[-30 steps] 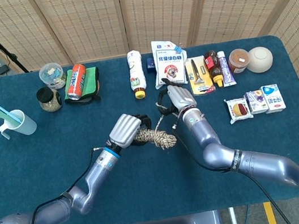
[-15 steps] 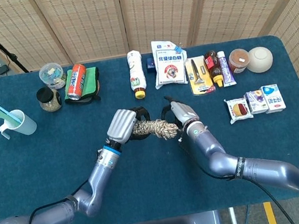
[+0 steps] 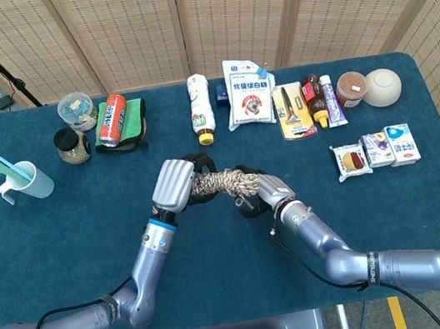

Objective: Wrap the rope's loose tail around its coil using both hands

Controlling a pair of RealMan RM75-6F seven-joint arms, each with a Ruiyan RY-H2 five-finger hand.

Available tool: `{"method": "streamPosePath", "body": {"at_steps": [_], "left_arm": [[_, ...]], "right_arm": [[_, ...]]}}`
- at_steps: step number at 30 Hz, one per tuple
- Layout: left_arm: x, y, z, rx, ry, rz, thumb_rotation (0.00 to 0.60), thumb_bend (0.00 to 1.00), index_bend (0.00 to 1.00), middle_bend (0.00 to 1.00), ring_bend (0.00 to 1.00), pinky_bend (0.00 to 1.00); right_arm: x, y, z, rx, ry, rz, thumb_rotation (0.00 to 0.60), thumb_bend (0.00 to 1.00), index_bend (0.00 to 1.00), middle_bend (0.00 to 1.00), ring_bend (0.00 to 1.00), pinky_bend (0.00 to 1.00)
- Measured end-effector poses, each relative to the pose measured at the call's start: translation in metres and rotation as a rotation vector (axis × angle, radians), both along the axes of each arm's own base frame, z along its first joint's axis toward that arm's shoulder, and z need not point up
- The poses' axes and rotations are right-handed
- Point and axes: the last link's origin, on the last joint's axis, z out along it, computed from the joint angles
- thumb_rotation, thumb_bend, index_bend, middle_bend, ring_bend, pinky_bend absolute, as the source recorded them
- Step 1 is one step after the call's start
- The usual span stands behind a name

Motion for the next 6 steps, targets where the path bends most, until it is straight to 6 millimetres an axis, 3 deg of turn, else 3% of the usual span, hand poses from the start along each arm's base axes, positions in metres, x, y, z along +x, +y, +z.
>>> {"method": "streamPosePath", "body": {"at_steps": [6], "left_arm": [[0.001, -0.005, 0.004, -0.01, -0.016, -0.012, 0.6, 0.52, 0.67, 0.51, 0.52, 0.7]], "right_arm": [[-0.001, 0.005, 0.015, -0.073, -0.011, 0.034, 0.6, 0.0, 0.0, 0.0, 0.0, 0.0]]}}
